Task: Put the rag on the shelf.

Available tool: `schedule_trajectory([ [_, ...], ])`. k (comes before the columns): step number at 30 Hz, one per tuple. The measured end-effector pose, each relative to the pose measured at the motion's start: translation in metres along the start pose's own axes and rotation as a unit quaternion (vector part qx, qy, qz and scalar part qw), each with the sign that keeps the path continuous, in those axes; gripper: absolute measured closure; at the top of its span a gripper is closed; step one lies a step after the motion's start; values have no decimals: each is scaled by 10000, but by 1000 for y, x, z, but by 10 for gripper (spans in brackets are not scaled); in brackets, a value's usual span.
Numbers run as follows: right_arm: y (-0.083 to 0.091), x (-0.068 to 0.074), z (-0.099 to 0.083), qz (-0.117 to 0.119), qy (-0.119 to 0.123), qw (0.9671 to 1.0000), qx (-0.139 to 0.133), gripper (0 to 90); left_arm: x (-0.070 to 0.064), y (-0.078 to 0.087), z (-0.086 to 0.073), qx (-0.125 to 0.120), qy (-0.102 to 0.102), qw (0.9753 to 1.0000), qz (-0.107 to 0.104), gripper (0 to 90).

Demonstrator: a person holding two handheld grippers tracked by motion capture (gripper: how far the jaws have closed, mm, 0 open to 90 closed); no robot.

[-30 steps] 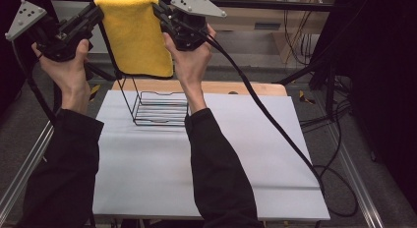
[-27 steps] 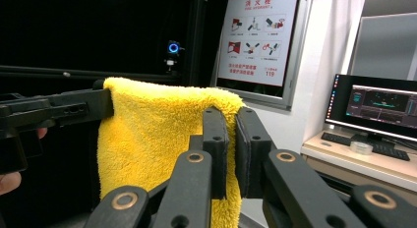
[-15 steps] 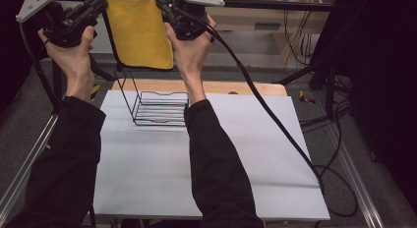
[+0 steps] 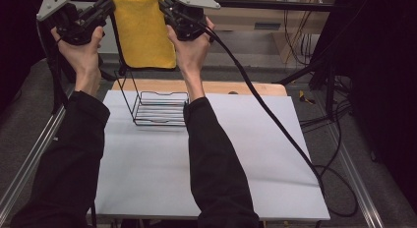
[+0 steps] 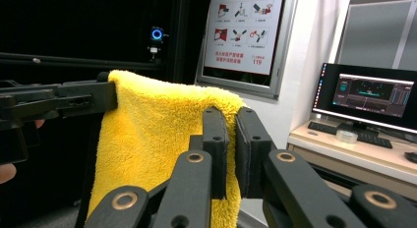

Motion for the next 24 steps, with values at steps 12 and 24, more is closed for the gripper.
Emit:
schedule_trajectory([
  [12, -1, -5, -35, -12, -77, 9995, 305, 846, -2, 0, -33, 230, -100, 9996, -142, 789],
  [24, 12, -15, -63, 19, -101, 9986, 526, 846, -16, 9, -62, 454, -181, 9979, -425, 789],
])
Point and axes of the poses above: each handheld gripper's, and its own axes: y roughly backward along the jaws, z roughly out of its top, x roughly to its left, the point moved 6 cm from there along -y, roughly forward along the jaws, and after that the axes turned 10 degrees about -y, right-handed, at the moved point
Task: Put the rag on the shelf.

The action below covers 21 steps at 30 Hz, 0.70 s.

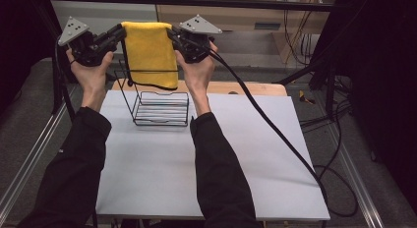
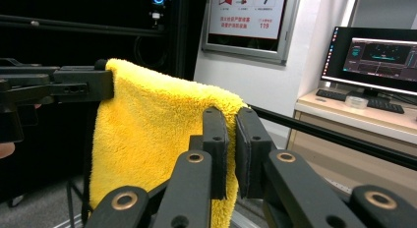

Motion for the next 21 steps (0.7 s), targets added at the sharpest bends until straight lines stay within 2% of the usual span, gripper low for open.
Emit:
schedule_trajectory([
  [7, 4, 2, -16, 111, -25, 9998, 132, 845, -6, 14, -12, 65, -51, 9999, -117, 789],
  [14, 7, 8, -18, 246, 29, 9996, 133, 844, -8, 27, -15, 66, -70, 9998, -167, 788],
  [15, 8, 9, -18, 260, 48, 9995, 153, 844, -10, 28, -15, 68, -46, 9997, -232, 788],
  [17, 9, 12, -19, 289, 101, 9994, 171, 844, -9, 32, -18, 163, -98, 9997, -174, 788],
  [18, 10, 12, -20, 309, 123, 9993, 173, 844, -11, 33, -18, 148, -116, 9995, -249, 788],
  [21, 14, 17, -21, 361, 187, 9990, 189, 843, -12, 38, -19, 149, -210, 9994, -252, 787],
])
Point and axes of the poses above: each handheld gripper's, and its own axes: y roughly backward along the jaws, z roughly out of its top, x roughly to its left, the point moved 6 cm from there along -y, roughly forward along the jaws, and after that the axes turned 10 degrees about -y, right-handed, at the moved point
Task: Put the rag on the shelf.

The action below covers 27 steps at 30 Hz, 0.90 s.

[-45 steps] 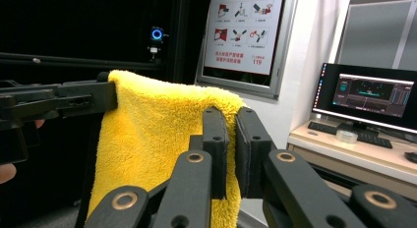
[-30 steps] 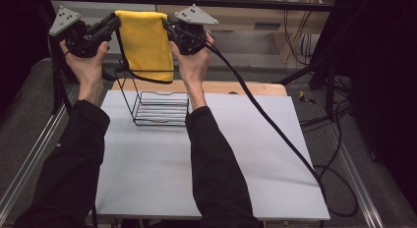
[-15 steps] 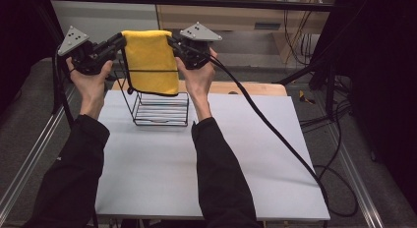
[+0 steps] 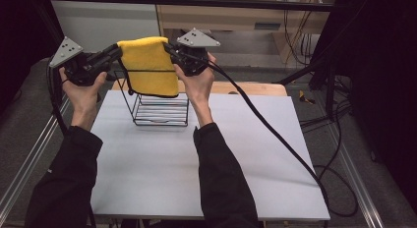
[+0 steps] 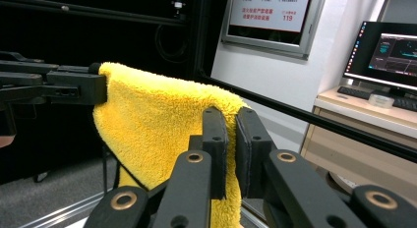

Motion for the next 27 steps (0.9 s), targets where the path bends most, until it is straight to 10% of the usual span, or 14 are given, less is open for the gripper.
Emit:
schedule_trajectory([
  [27, 31, 26, -35, 364, 18, 9971, 667, 836, -34, 34, -34, 946, 203, 9945, -403, 776],
])
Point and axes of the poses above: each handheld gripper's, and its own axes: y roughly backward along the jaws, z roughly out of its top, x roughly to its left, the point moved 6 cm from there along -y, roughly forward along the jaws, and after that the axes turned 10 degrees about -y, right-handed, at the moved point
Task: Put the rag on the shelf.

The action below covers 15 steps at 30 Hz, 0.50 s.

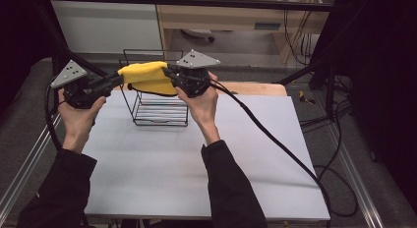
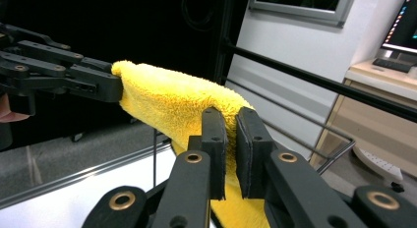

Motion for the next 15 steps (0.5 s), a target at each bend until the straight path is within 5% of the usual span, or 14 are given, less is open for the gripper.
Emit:
schedule_trajectory([
  [15, 2, 3, -27, 95, -28, 9994, 324, 826, -7, 4, -25, 379, 151, 9989, -236, 741],
])
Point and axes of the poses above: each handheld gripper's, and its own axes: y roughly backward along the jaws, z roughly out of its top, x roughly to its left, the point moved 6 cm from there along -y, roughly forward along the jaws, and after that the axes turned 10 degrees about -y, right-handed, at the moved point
